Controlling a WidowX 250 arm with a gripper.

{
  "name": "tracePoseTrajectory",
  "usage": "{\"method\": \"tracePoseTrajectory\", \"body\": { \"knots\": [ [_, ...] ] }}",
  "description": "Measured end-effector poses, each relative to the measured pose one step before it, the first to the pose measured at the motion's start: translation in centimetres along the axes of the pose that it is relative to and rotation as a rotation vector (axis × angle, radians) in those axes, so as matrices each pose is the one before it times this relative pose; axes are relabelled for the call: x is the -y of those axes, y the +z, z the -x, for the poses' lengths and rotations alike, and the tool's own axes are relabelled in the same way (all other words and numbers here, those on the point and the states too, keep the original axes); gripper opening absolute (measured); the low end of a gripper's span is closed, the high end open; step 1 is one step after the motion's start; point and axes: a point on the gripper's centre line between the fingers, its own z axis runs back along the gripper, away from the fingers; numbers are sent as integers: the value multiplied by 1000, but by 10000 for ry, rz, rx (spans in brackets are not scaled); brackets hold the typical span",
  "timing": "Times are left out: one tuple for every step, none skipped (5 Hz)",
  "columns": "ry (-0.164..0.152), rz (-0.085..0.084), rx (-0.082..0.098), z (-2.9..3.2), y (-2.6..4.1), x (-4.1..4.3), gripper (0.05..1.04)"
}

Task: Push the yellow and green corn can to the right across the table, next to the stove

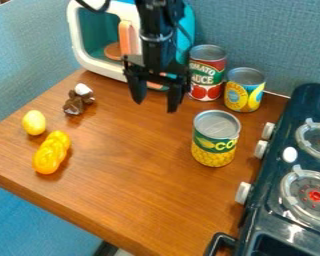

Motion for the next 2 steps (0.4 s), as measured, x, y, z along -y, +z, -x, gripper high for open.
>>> {"method": "tracePoseTrajectory", "body": {
  "knots": [
    [-685,219,170,1199,2139,99,1001],
    [-1342,668,-1021,2565,-436,943,1001]
  ]
}}
